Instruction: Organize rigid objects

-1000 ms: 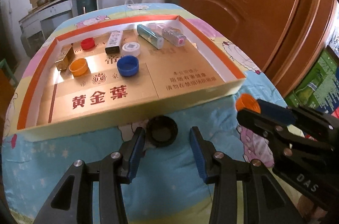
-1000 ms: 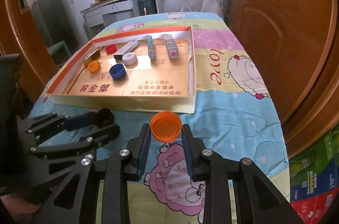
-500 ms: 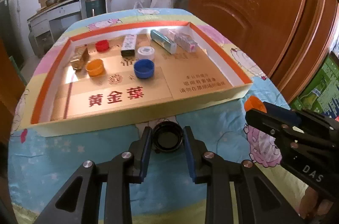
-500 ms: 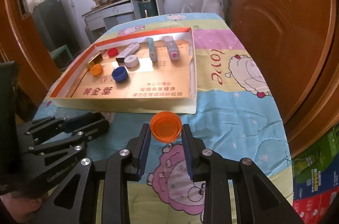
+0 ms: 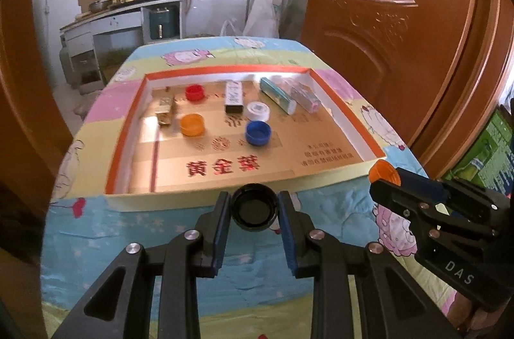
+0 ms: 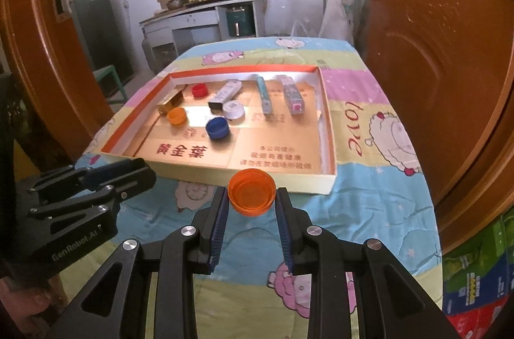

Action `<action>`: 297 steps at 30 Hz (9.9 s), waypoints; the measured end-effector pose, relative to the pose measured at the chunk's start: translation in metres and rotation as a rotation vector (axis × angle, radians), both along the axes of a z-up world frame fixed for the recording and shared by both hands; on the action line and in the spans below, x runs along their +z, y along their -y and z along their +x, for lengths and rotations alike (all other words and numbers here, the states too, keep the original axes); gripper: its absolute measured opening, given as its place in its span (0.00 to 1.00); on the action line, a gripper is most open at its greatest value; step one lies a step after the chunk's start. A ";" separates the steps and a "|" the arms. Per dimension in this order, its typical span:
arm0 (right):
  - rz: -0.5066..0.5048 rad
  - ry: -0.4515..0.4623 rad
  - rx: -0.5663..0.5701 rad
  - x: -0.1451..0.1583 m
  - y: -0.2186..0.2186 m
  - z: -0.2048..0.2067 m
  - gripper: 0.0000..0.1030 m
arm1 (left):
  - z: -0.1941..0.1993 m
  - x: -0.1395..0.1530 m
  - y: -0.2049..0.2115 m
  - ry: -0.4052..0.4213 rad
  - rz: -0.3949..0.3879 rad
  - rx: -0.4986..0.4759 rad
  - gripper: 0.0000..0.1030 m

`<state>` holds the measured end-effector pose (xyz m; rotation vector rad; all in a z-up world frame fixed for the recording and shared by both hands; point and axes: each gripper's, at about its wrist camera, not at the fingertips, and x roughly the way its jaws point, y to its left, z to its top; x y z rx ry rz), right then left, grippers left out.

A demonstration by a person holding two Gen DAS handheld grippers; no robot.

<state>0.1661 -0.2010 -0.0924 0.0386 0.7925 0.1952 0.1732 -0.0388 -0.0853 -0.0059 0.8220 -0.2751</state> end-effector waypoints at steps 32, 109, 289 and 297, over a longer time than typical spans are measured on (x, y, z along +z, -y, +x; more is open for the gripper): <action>-0.039 0.074 0.036 0.036 -0.019 0.026 0.29 | 0.020 0.038 -0.051 0.068 -0.006 0.128 0.29; -0.001 -0.080 0.007 -0.034 0.005 0.146 0.29 | 0.124 -0.038 0.001 -0.125 0.040 0.041 0.29; -0.046 0.362 -0.100 0.096 -0.050 -0.147 0.47 | -0.157 0.092 -0.035 0.344 0.043 0.224 0.33; -0.051 0.368 -0.096 0.097 -0.049 -0.146 0.47 | -0.159 0.091 -0.033 0.345 0.040 0.215 0.33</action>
